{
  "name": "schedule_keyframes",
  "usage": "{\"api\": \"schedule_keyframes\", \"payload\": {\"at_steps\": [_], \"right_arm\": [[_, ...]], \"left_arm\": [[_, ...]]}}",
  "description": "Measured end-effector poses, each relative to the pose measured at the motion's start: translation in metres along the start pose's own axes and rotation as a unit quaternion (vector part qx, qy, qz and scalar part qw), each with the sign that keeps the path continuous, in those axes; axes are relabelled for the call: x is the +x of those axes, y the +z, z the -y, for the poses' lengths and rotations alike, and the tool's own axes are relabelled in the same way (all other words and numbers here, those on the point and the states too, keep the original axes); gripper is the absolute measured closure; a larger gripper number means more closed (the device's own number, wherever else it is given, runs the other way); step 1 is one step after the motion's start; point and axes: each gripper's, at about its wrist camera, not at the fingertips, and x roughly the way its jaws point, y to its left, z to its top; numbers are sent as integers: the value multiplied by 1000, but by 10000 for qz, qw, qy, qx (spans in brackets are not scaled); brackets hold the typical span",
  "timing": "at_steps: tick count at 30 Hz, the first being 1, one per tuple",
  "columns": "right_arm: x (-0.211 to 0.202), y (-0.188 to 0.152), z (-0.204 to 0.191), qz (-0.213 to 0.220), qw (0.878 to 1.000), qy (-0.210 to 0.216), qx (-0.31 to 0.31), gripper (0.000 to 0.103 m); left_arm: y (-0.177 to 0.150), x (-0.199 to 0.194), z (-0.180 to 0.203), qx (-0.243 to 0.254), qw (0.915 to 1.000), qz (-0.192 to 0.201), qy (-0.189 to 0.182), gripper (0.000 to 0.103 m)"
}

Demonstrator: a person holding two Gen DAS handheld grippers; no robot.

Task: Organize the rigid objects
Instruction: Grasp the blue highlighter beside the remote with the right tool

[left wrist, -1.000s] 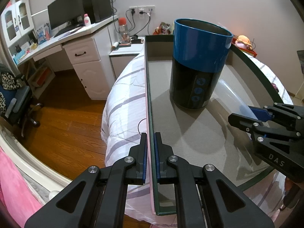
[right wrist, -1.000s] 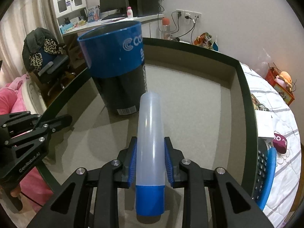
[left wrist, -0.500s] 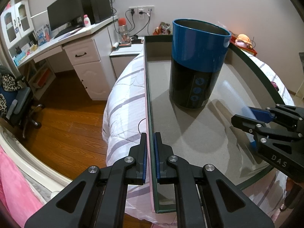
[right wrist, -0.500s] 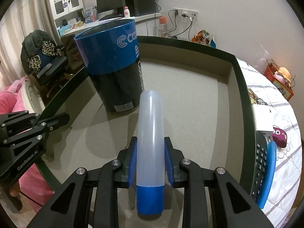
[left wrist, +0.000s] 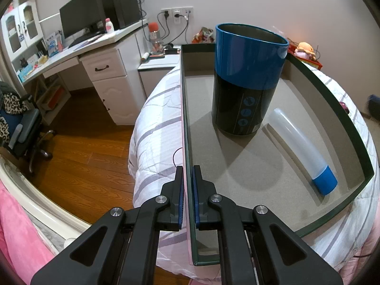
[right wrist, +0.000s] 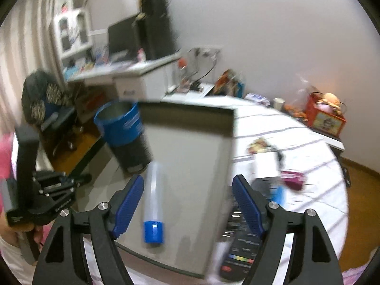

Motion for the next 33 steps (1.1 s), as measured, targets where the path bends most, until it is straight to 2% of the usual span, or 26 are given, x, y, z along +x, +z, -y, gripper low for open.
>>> {"api": "schedule_keyframes", "payload": {"at_steps": [5, 10, 15, 22, 25, 29, 33], "right_arm": [[-31, -8, 47, 236, 9968, -670, 370, 24], [-26, -31, 82, -63, 9918, -1099, 654, 24], [-4, -56, 94, -415, 9903, -1061, 798, 24], [26, -66, 94, -697, 9895, -983, 792, 24], [27, -65, 100, -653, 9890, -984, 889, 24], [26, -65, 114, -706, 9844, -1317, 925, 24], [29, -62, 124, -715, 9849, -1245, 965, 24]], "left_arm": [[-1, 0, 1, 3, 10000, -1, 38, 98], [0, 1, 1, 0, 10000, -3, 44, 98], [0, 1, 2, 6, 10000, -12, 74, 98], [1, 2, 4, 14, 9999, -30, 103, 98], [1, 2, 5, 15, 9999, -33, 107, 98], [1, 1, 5, 13, 9999, -27, 110, 98], [0, 1, 6, 19, 9999, -26, 137, 98]]}}
